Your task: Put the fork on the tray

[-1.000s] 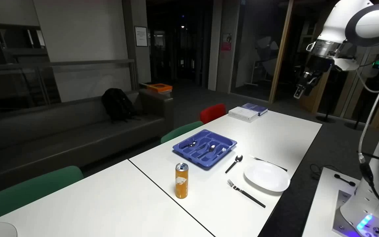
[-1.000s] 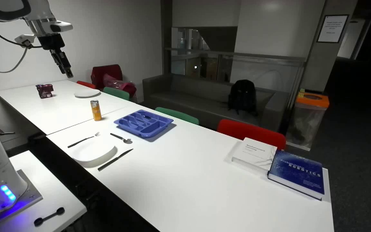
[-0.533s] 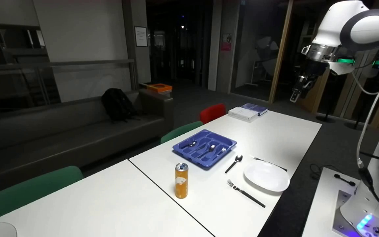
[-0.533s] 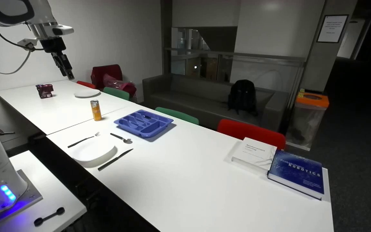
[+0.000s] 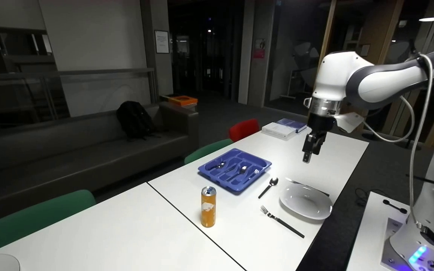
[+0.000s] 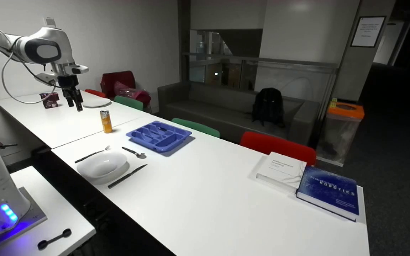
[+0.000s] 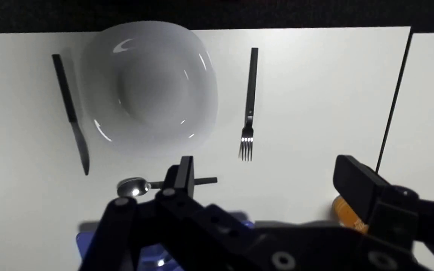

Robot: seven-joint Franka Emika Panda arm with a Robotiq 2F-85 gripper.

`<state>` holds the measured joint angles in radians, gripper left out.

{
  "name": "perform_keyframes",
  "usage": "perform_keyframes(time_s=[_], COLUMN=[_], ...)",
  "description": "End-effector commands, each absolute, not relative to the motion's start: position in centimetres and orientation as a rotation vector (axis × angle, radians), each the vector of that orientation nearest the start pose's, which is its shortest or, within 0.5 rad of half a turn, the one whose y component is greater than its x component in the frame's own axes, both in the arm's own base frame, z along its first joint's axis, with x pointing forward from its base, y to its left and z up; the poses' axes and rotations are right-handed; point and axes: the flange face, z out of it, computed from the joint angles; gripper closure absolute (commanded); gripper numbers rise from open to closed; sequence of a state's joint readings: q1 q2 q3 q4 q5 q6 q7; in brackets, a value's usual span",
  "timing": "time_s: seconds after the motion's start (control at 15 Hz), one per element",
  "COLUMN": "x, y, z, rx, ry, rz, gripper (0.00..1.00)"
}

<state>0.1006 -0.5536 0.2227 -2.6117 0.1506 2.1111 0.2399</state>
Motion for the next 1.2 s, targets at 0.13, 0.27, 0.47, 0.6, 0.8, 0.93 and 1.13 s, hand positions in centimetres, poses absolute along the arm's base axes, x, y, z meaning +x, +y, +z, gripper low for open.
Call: perform_keyframes(time_s=[0.13,0.27,0.47,0.6,0.8,0.93,1.13], x=[36.4,36.5,37.9,39.1,40.4,40.8,41.2], y=[13.2,13.2,13.7,14.4,15.3,15.7,16.1], z=[42.1,42.4,40.5,37.5,31.4,27.9,23.6], rx=[-3.108,-3.104,-3.119,-3.142,-3.163,-3.17,-3.161], ry=[0.016,0.019,0.029,0.037,0.023,0.027,0.035], rz=[-0.021,-0.028,0.002,0.051,0.147,0.205,0.231], gripper=[0.0,0.0,0.0,0.0,0.0,0.0,0.0])
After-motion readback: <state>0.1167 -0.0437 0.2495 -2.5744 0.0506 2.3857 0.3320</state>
